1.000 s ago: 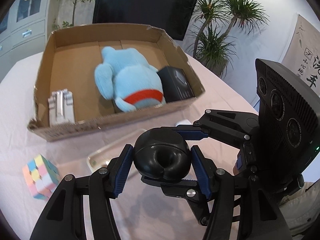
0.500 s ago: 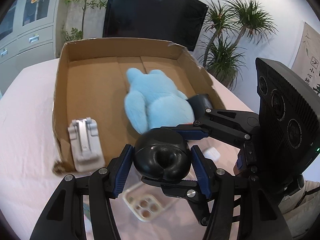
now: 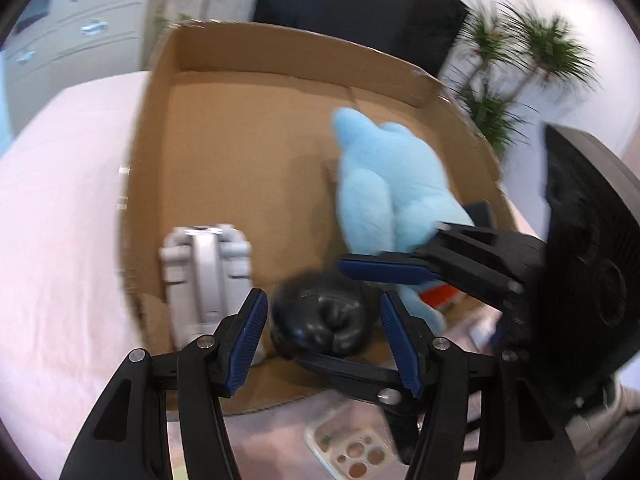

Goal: Organize objects
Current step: 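Open the left gripper to drop the mouse into the box, then grasp the white earbuds case on the table with the left gripper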

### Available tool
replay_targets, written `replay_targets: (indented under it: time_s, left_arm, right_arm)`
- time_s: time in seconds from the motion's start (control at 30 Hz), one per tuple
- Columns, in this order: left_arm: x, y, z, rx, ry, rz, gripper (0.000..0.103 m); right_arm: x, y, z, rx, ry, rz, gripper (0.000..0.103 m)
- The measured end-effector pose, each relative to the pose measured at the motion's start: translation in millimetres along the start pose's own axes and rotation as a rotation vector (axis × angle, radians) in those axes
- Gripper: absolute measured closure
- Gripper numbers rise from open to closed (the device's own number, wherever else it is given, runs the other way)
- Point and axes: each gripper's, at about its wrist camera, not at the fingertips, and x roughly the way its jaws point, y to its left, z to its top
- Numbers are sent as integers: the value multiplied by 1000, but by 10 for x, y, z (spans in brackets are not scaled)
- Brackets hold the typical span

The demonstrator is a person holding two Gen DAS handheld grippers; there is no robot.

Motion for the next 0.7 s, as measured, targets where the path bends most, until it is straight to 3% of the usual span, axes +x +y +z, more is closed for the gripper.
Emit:
replay_targets:
  time_s: [0.07,0.13,0.27,0.43,0.53,0.6,0.7]
  left_arm:
    - [-171,-61,31,-9,-52,-2,43]
    - [-336,-178,40,9,-95,11,32]
    - [-550,-528,-95,78,-131,-7,22]
    - [-451,-781,-658,24,-54,-79,21]
    - [-301,-891,-895,-16,1,-78,21]
    - [-237,-946,-988,-33,29,-78,21]
    - [-227,-1106,-1109,-19,42,-72,21]
  right_arm:
    - [-262,-10,-27,10,-46,-31,41]
    - [-552,-70,-79,37,-92,-39,31]
    - [-1237,-306,-555,172,-161,-54,24]
    - [-1403,-537,-1469,335,-50,-116,23]
    - [-1302,-719,-1865,485,5,-180,24]
    - [-1181,-836,-1979,561,43,-192,28]
    - [-1041,-806,-1954,514,80,-222,52]
